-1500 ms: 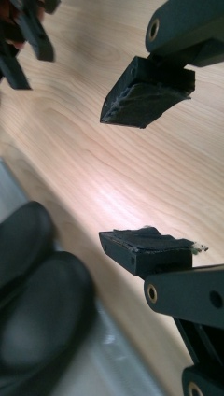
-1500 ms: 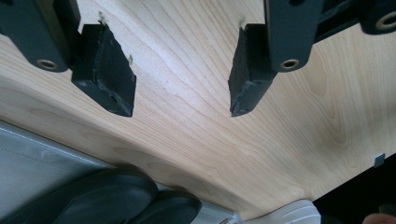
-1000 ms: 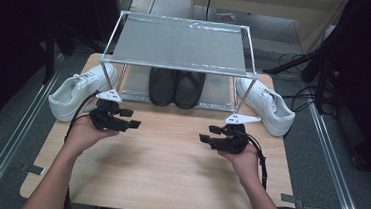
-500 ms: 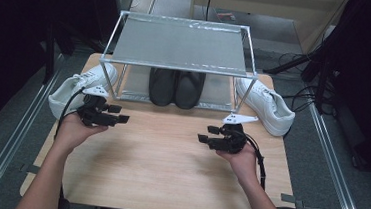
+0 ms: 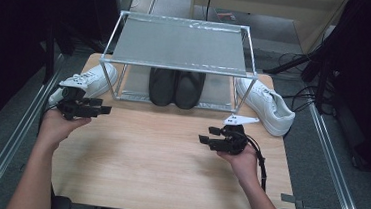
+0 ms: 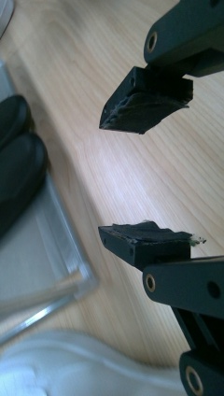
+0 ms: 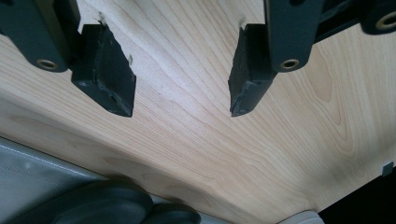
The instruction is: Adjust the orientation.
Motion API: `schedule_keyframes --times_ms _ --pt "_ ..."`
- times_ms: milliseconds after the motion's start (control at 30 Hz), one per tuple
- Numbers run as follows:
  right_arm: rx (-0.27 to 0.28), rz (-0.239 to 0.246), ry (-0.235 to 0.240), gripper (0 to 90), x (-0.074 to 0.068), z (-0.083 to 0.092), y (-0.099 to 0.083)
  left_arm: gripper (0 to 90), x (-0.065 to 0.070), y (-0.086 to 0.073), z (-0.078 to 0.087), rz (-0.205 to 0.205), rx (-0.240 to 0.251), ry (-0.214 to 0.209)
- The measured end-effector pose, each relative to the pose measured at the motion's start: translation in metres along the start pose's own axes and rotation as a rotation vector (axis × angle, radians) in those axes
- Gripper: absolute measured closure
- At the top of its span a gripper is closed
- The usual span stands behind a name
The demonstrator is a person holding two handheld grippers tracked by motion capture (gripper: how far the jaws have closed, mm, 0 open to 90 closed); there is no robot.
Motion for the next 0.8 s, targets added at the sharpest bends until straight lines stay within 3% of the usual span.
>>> schedule_keyframes --times_ms 367,533,800 --pt "0.013 -0.011 -0.018 42.5 0.005 0.007 -0.004 44.7 -0.040 -0.014 0.017 0.067 0.002 0.085" --pt "0.006 -0.014 -0.033 42.4 0.008 0.009 -0.008 45.4 -0.060 -0.019 0.025 0.087 -0.025 0.146" --pt "0.006 -0.029 -0.053 42.3 0.012 0.014 -0.012 47.3 -0.082 -0.021 0.030 0.113 -0.013 0.180"
Point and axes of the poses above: each handheld gripper's, and its own axes: z roughly backward along the jaws, y roughly out of its top, x roughly to its right, the point moved 10 cm from there along -z, roughly forward along the jaws, and after that the axes turned 13 degrees about -z, right-handed, at the moved point
